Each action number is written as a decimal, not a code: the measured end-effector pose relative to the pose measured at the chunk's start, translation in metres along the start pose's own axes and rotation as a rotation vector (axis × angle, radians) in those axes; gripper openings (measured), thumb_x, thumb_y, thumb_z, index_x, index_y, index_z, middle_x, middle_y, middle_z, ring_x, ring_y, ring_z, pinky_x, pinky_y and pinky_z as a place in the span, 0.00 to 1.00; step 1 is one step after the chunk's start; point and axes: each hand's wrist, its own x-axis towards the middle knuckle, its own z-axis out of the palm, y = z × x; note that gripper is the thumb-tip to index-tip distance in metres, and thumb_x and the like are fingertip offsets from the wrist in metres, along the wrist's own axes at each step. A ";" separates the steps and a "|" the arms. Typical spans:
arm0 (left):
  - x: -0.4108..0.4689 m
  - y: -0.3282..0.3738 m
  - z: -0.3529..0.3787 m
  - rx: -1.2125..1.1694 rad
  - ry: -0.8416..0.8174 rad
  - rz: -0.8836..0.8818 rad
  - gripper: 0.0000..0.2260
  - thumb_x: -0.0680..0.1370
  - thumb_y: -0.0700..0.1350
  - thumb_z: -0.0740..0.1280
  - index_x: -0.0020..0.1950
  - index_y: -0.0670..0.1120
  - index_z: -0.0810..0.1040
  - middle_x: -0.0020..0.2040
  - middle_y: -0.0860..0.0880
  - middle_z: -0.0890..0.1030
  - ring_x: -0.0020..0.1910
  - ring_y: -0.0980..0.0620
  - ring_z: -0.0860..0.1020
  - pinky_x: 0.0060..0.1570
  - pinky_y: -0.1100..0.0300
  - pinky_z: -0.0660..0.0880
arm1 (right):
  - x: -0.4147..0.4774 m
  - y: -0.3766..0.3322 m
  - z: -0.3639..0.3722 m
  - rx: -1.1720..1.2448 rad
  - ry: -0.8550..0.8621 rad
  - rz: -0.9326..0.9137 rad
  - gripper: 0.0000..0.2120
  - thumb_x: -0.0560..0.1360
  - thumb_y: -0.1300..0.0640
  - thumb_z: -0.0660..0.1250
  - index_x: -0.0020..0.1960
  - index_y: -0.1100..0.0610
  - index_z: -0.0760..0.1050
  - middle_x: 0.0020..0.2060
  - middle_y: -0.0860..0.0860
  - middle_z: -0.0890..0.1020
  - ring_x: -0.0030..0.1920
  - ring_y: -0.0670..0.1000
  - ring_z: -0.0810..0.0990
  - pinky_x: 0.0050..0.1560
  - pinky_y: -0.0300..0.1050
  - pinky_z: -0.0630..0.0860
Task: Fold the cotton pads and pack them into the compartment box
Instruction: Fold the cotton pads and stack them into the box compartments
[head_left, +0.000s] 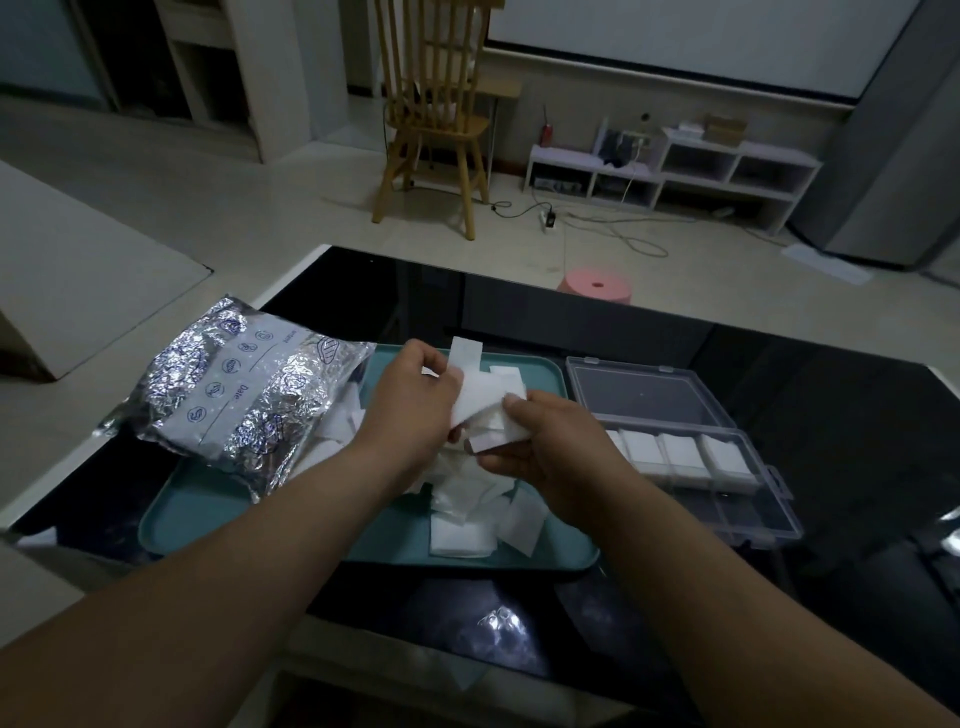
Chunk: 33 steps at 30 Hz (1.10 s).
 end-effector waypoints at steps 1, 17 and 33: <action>-0.001 -0.001 0.000 0.100 0.017 0.058 0.04 0.84 0.47 0.64 0.51 0.48 0.72 0.43 0.45 0.81 0.37 0.47 0.80 0.35 0.51 0.77 | -0.001 -0.001 0.002 0.037 0.011 0.003 0.10 0.87 0.55 0.60 0.59 0.60 0.77 0.53 0.64 0.85 0.50 0.61 0.87 0.42 0.48 0.84; -0.008 0.033 -0.037 0.464 -0.620 0.182 0.13 0.86 0.53 0.57 0.58 0.47 0.77 0.55 0.50 0.79 0.55 0.50 0.78 0.61 0.48 0.76 | -0.002 -0.017 -0.025 -0.359 0.019 -0.222 0.08 0.82 0.63 0.66 0.58 0.57 0.82 0.48 0.58 0.87 0.42 0.54 0.85 0.39 0.46 0.82; -0.012 0.023 -0.021 0.495 -0.437 0.193 0.06 0.81 0.47 0.70 0.51 0.45 0.76 0.41 0.48 0.85 0.37 0.53 0.85 0.47 0.44 0.82 | -0.003 -0.014 -0.021 -0.264 -0.022 -0.184 0.09 0.85 0.56 0.62 0.58 0.54 0.81 0.51 0.56 0.87 0.52 0.58 0.86 0.50 0.52 0.84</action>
